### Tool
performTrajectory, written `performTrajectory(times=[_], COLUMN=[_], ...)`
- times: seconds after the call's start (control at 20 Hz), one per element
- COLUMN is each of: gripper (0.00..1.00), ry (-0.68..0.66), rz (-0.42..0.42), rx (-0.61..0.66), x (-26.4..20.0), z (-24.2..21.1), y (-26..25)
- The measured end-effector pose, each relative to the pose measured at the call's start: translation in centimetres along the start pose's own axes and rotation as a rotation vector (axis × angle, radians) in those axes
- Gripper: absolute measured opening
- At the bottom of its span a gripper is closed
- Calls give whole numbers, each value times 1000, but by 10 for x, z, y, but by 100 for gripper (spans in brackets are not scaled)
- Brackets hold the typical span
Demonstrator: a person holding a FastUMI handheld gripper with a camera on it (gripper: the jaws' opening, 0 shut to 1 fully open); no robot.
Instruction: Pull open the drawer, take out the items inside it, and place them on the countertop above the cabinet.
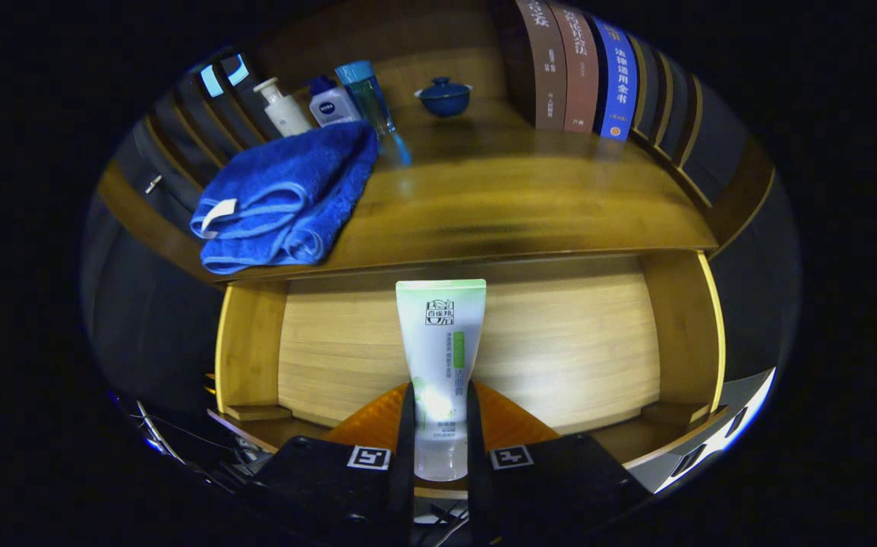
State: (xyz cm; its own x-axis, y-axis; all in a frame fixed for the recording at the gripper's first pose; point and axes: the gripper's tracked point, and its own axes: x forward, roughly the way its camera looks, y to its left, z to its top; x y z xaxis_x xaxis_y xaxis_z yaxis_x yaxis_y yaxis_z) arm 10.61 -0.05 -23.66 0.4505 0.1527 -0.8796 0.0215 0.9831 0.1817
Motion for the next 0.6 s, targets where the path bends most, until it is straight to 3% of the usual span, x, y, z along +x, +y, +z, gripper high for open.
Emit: performTrajectory(times=[0.3,0.6], gripper=[33,33], ry=[-7,4], rz=[22,-34], rx=[18,22], x=[-13,17], z=[51,131], y=[10,7])
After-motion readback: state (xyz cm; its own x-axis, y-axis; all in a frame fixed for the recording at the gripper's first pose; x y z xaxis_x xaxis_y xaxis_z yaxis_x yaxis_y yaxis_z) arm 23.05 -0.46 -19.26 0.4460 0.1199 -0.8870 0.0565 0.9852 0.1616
